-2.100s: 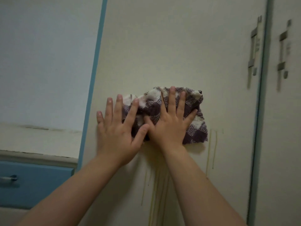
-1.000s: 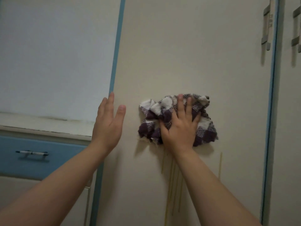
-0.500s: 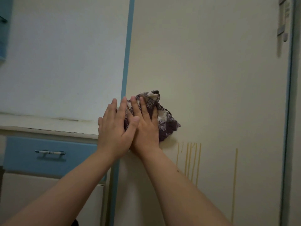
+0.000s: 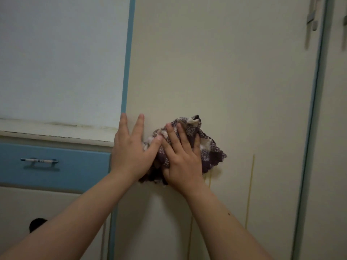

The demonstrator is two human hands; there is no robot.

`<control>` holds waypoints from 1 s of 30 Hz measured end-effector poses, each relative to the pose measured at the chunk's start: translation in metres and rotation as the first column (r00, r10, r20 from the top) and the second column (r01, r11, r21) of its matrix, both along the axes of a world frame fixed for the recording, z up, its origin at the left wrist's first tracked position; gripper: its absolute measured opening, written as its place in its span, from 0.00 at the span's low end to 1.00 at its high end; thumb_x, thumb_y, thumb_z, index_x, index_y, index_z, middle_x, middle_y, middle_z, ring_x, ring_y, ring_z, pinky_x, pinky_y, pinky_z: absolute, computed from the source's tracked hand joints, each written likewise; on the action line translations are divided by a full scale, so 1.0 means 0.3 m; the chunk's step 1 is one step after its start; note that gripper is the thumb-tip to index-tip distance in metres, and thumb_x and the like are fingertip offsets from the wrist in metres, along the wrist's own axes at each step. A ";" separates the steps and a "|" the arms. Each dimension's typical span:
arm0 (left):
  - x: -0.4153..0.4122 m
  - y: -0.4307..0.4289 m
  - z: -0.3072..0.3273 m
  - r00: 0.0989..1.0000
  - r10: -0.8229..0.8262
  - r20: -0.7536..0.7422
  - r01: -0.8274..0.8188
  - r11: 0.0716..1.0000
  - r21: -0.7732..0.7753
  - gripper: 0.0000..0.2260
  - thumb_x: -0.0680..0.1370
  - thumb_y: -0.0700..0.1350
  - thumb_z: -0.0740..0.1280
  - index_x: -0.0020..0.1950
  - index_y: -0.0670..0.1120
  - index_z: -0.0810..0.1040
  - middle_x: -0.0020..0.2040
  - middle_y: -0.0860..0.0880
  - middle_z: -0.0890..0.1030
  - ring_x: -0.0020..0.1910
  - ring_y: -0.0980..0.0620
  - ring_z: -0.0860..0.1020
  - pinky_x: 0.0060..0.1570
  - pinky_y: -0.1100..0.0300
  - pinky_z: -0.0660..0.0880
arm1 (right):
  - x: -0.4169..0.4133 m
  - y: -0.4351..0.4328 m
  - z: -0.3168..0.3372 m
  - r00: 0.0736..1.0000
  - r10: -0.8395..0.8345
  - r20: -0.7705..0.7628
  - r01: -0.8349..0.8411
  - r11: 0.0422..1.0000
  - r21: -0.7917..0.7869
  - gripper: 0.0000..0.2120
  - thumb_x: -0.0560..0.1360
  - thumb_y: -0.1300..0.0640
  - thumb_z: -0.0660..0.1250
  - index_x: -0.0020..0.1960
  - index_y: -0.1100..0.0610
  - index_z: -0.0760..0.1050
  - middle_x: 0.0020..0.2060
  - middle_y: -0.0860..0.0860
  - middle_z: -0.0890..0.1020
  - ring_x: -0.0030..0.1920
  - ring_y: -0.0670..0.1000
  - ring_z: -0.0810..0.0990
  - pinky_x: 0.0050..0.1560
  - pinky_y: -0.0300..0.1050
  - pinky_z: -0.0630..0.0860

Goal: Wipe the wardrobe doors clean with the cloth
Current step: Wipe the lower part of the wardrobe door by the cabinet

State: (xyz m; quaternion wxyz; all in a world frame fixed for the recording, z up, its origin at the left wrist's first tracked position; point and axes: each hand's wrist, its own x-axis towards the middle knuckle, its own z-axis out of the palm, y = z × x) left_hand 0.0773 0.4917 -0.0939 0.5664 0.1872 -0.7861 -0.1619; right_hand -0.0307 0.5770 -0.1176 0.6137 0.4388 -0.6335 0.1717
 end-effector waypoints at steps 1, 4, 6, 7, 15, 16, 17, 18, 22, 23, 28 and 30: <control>-0.009 0.010 -0.006 1.000 0.026 0.011 -0.026 1.000 -0.010 0.33 0.73 0.62 0.59 0.74 0.55 0.53 0.76 0.45 0.44 0.74 0.45 0.48 0.70 0.49 0.51 | -0.015 0.023 -0.004 1.000 -0.008 0.002 0.008 1.000 -0.014 0.32 0.64 0.51 0.62 0.69 0.51 0.69 0.70 0.53 0.67 0.72 0.56 0.61 0.67 0.67 0.51; -0.039 0.040 -0.020 0.994 0.102 0.044 -0.102 0.995 -0.003 0.36 0.71 0.67 0.57 0.75 0.56 0.50 0.76 0.46 0.41 0.74 0.44 0.45 0.70 0.43 0.49 | -0.052 0.083 -0.011 0.999 -0.018 0.030 0.020 0.998 -0.052 0.30 0.67 0.50 0.58 0.70 0.51 0.67 0.70 0.53 0.67 0.72 0.57 0.60 0.69 0.65 0.52; -0.059 0.051 -0.026 0.985 0.150 0.082 -0.151 0.988 0.010 0.39 0.68 0.71 0.54 0.75 0.57 0.47 0.76 0.47 0.39 0.74 0.44 0.42 0.69 0.40 0.45 | -0.073 0.113 -0.012 0.999 -0.013 0.045 0.017 0.997 -0.077 0.29 0.68 0.49 0.58 0.69 0.51 0.67 0.70 0.54 0.67 0.71 0.58 0.60 0.69 0.65 0.53; -0.069 0.054 -0.029 0.982 0.165 0.095 -0.166 0.986 0.012 0.40 0.67 0.72 0.52 0.74 0.57 0.45 0.76 0.47 0.39 0.74 0.43 0.41 0.69 0.39 0.44 | -0.084 0.128 -0.014 0.999 -0.010 0.053 0.015 0.996 -0.088 0.29 0.69 0.49 0.58 0.69 0.51 0.67 0.70 0.54 0.67 0.71 0.58 0.60 0.69 0.64 0.53; -0.101 0.050 -0.035 0.972 0.223 0.081 -0.223 0.975 -0.012 0.36 0.73 0.66 0.54 0.75 0.54 0.45 0.76 0.45 0.40 0.73 0.39 0.42 0.69 0.40 0.46 | -0.236 0.318 -0.029 0.985 0.008 0.173 0.035 0.970 -0.241 0.29 0.72 0.45 0.58 0.71 0.52 0.61 0.72 0.55 0.62 0.73 0.56 0.56 0.68 0.67 0.47; -0.103 0.055 -0.034 0.971 0.225 0.077 -0.225 0.974 -0.009 0.35 0.73 0.65 0.55 0.75 0.53 0.46 0.76 0.44 0.41 0.73 0.38 0.42 0.69 0.40 0.46 | -0.258 0.348 -0.032 0.979 0.013 0.205 0.044 0.962 -0.271 0.29 0.72 0.44 0.56 0.71 0.53 0.60 0.72 0.56 0.61 0.73 0.56 0.56 0.67 0.68 0.46; -0.102 0.059 -0.032 0.972 0.224 0.070 -0.224 0.975 -0.003 0.35 0.74 0.64 0.56 0.75 0.52 0.47 0.76 0.43 0.42 0.73 0.37 0.43 0.69 0.40 0.46 | -0.279 0.378 -0.036 0.971 0.022 0.239 0.052 0.953 -0.299 0.29 0.72 0.44 0.55 0.71 0.53 0.60 0.72 0.56 0.60 0.72 0.57 0.55 0.67 0.69 0.46; -0.101 0.063 -0.029 0.973 0.221 0.061 -0.221 0.975 0.002 0.34 0.74 0.64 0.55 0.75 0.52 0.49 0.76 0.43 0.42 0.73 0.37 0.44 0.69 0.41 0.46 | -0.299 0.406 -0.040 0.963 0.030 0.270 0.062 0.944 -0.325 0.30 0.72 0.44 0.55 0.71 0.55 0.62 0.72 0.57 0.61 0.72 0.58 0.55 0.67 0.69 0.46; -0.089 0.069 -0.021 0.980 0.195 0.034 -0.195 0.981 0.016 0.35 0.71 0.65 0.49 0.75 0.52 0.51 0.76 0.44 0.45 0.73 0.38 0.46 0.69 0.41 0.48 | -0.370 0.514 -0.056 0.939 0.040 0.340 0.104 0.913 -0.394 0.30 0.73 0.45 0.55 0.69 0.60 0.67 0.72 0.59 0.61 0.73 0.60 0.54 0.67 0.71 0.46; -0.087 0.071 -0.020 0.982 0.189 0.025 -0.190 0.982 0.017 0.35 0.71 0.65 0.49 0.75 0.52 0.52 0.76 0.44 0.45 0.73 0.38 0.46 0.69 0.41 0.48 | -0.384 0.535 -0.062 0.934 0.046 0.354 0.108 0.909 -0.403 0.30 0.73 0.45 0.55 0.70 0.60 0.67 0.72 0.58 0.61 0.73 0.60 0.54 0.67 0.72 0.46; -0.090 0.071 -0.021 0.981 0.195 0.003 -0.195 0.981 0.010 0.33 0.72 0.64 0.48 0.75 0.52 0.54 0.76 0.44 0.47 0.73 0.38 0.47 0.69 0.41 0.49 | -0.403 0.563 -0.106 0.924 0.118 0.364 0.071 0.882 -0.466 0.30 0.73 0.46 0.56 0.72 0.58 0.61 0.72 0.58 0.60 0.73 0.59 0.53 0.64 0.72 0.52; -0.093 0.069 -0.022 0.980 0.201 -0.001 -0.201 0.979 0.008 0.33 0.72 0.63 0.48 0.74 0.52 0.55 0.76 0.43 0.47 0.73 0.38 0.48 0.69 0.40 0.50 | -0.394 0.556 -0.135 0.916 0.138 0.378 0.072 0.868 -0.491 0.30 0.73 0.46 0.56 0.72 0.58 0.61 0.73 0.58 0.60 0.73 0.59 0.53 0.65 0.72 0.51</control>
